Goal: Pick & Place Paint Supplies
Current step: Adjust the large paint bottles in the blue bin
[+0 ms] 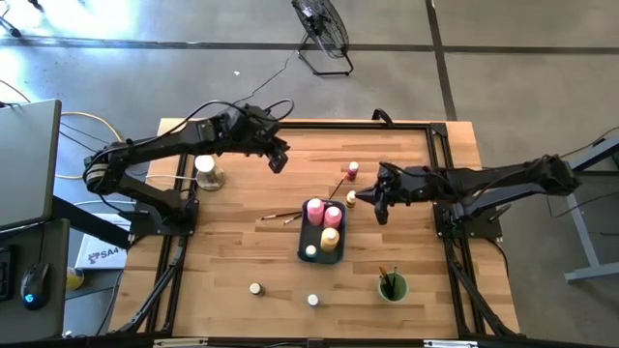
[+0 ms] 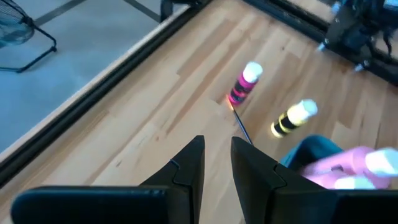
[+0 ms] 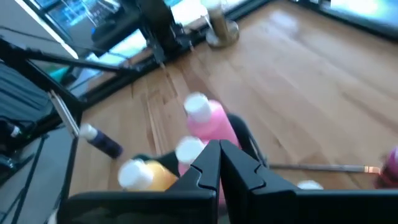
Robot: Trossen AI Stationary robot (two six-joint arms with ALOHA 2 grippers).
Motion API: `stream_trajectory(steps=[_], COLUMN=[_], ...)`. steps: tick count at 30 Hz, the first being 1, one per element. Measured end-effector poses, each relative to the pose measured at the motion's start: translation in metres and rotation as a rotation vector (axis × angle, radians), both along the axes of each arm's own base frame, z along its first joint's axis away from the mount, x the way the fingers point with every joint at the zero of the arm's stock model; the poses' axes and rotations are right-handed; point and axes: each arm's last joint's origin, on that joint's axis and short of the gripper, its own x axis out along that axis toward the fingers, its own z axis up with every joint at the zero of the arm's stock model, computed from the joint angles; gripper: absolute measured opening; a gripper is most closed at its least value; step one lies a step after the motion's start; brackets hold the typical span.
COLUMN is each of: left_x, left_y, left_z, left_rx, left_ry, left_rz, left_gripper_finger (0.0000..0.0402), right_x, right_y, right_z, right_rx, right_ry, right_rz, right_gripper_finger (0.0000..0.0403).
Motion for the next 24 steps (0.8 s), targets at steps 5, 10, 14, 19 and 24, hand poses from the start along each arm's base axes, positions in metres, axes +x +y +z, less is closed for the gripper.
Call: stream_trajectory(steps=[5, 10, 14, 19, 24], left_x=[0.002, 0.002, 0.002, 0.002, 0.002], left_y=[-0.005, -0.005, -0.004, -0.004, -0.004], left_z=[0.0, 0.0, 0.0, 0.0, 0.0], left_rx=[0.027, 0.03, 0.038, 0.051, 0.053], left_ry=[0.013, 0.015, 0.018, 0.025, 0.025], left_rz=[-0.04, -0.036, -0.041, -0.052, -0.051], left_gripper_finger=[0.0077, 0.0077, 0.0077, 0.0077, 0.0077], right_x=[0.003, 0.004, 0.004, 0.002, 0.013], right_y=[0.0, 0.001, 0.004, 0.005, 0.004], right_z=[0.028, 0.059, 0.087, 0.113, 0.098], right_rx=[-0.086, -0.183, -0.272, -0.349, -0.239], right_ry=[-0.059, -0.144, -0.29, -0.447, -0.264], right_rz=[0.011, 0.086, 0.181, 0.233, 0.182], right_gripper_finger=[0.0002, 0.0002, 0.0002, 0.0002, 0.0002])
